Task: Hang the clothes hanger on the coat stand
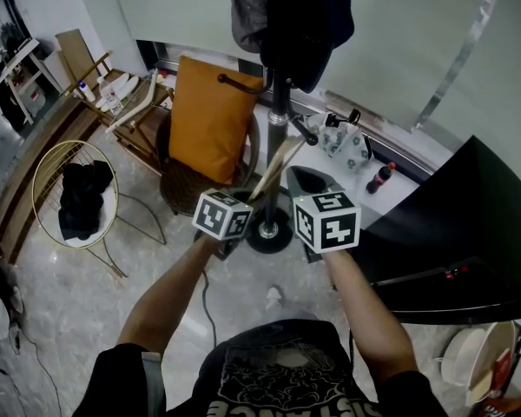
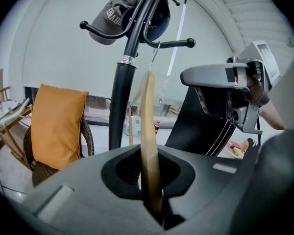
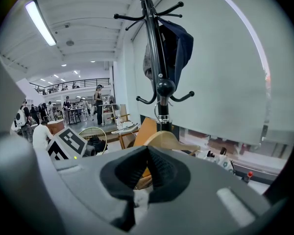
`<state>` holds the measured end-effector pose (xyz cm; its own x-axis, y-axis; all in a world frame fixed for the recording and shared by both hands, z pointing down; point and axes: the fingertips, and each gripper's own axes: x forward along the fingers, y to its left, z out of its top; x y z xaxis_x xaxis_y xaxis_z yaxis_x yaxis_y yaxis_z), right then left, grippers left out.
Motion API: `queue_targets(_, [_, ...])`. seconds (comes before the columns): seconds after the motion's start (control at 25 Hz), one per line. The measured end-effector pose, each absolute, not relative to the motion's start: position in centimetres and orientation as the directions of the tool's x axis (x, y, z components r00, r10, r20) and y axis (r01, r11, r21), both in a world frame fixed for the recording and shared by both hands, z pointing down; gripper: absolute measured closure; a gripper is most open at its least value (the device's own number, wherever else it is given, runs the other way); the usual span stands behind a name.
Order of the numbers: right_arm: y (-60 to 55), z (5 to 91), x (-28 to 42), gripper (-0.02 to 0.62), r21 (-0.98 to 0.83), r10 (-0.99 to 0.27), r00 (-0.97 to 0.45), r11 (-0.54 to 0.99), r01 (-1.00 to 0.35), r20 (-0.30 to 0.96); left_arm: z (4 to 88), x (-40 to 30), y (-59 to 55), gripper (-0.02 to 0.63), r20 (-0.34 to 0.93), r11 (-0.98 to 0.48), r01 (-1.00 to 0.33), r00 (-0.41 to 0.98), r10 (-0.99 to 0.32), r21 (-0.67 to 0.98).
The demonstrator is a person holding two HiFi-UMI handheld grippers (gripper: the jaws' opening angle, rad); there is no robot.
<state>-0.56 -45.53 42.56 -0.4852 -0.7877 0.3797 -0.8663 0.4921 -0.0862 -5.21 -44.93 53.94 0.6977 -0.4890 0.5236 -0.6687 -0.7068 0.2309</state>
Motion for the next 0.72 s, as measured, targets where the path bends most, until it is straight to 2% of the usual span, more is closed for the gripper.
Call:
queue_targets(0.36, [-45.23,42.72,-0.54,0.595,-0.088,-0.786,-0.486,0.492,-0.866,0.382,53.92,-5.41,-44.85,0.595,0.523,-0.696,-0.687,0.680,-0.515,0.208])
queue_targets(0.72, [-45.03,42.98,-0.46,0.595,-0.104,-0.785,-0.488,0.488,-0.867,0.381,53.86,-6.19,-45.01,0.523,0.517,-0.672,-0.709,0.666,-0.538,0.214])
